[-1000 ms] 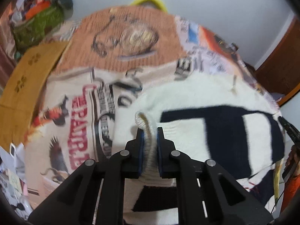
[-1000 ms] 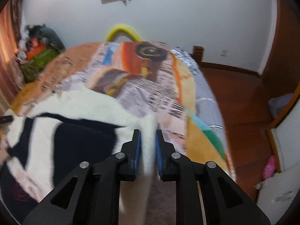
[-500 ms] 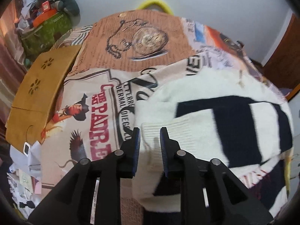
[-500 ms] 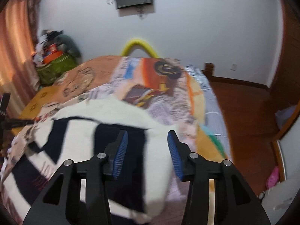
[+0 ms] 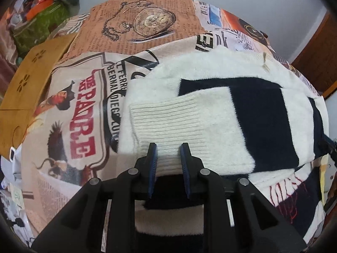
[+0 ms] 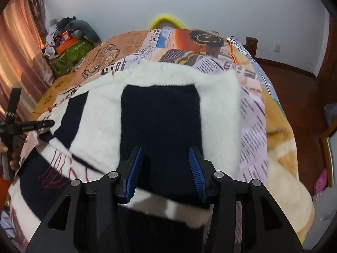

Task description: Fold small clothes

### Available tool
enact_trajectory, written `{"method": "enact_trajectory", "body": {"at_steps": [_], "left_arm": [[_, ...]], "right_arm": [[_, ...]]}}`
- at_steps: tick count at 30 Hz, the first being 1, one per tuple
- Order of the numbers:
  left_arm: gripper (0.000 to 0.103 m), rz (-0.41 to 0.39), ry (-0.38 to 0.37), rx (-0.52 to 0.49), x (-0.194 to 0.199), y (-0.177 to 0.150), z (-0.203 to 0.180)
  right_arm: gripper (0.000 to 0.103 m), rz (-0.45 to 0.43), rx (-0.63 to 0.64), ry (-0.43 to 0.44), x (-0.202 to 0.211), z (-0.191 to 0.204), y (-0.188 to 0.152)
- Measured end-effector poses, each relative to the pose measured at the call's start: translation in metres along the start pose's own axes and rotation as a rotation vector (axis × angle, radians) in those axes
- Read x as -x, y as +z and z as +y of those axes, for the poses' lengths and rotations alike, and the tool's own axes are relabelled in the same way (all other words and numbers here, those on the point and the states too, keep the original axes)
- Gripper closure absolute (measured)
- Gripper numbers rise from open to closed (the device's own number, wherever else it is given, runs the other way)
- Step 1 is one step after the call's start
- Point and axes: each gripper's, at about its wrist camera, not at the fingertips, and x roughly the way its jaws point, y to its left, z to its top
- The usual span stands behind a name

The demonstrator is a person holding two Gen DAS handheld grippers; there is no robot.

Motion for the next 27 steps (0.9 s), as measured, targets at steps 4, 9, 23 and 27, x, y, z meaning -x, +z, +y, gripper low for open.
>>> {"method": "enact_trajectory", "body": {"at_steps": [4,9,23,27], "left_arm": [[0.072,-0.008,0.016,0.017,0.013,-0.006,0.009],[0.054,0.038,-0.034,0.096,0.012,-0.013,0.029],[0.103,-0.076,0.12,0.166,0.023,-0.003,0.029],[0.103,-0.019,0.091,0.202,0.014,-0.009,0.048]], "right_arm": [[0.059,0.01,-0.01,-0.008,0.012,-0.004,-0.014],[0.053,0.023,-0.037,-0.031,0.024,-0.01,-0.031],[0.044,0.048,-0.084,-0.109,0.04,-0.019,-0.052],[0.044,0.045,-0.075,-0.11,0.043,-0.017,-0.051]]}}
